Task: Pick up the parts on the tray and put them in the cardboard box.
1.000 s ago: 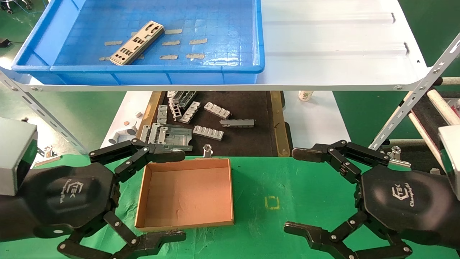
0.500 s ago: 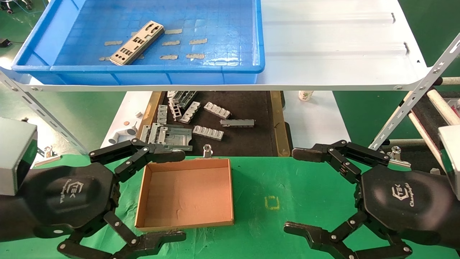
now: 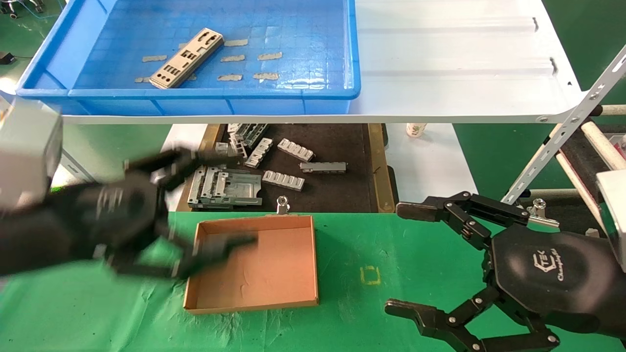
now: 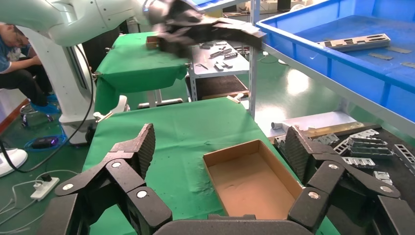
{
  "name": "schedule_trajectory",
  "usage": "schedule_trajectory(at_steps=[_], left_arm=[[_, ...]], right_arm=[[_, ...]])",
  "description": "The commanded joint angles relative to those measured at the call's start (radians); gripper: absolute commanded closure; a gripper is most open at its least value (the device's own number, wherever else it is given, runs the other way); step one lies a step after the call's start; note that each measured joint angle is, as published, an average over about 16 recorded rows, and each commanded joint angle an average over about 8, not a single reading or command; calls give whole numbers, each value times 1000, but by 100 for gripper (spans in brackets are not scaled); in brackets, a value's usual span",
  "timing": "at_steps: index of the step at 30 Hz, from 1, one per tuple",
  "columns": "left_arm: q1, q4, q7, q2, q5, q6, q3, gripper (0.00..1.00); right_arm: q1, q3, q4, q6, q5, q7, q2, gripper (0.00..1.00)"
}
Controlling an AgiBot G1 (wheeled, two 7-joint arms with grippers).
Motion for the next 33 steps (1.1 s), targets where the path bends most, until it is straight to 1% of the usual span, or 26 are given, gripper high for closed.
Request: schedule_trajectory(at_steps=[1, 6, 12, 17, 22, 27, 33], left_arm=[[-22, 15, -7, 15, 17, -39, 1, 0], [-151, 122, -20, 73, 119, -129, 34, 0], [-319, 299, -40, 146, 251, -208, 90, 0], [-452, 478, -56, 206, 342, -237, 138, 0], [-573, 670, -51, 263, 406, -243, 175, 0], [-668, 848, -20, 314, 454, -272, 200, 0], [-729, 1002, 36, 366, 491, -363, 215, 0]], right_arm=[[0, 0, 0, 0, 0, 0, 0, 100], [0, 0, 0, 0, 0, 0, 0, 100], [0, 0, 0, 0, 0, 0, 0, 100], [0, 0, 0, 0, 0, 0, 0, 100], [0, 0, 0, 0, 0, 0, 0, 100], [0, 0, 0, 0, 0, 0, 0, 100], [0, 0, 0, 0, 0, 0, 0, 100]])
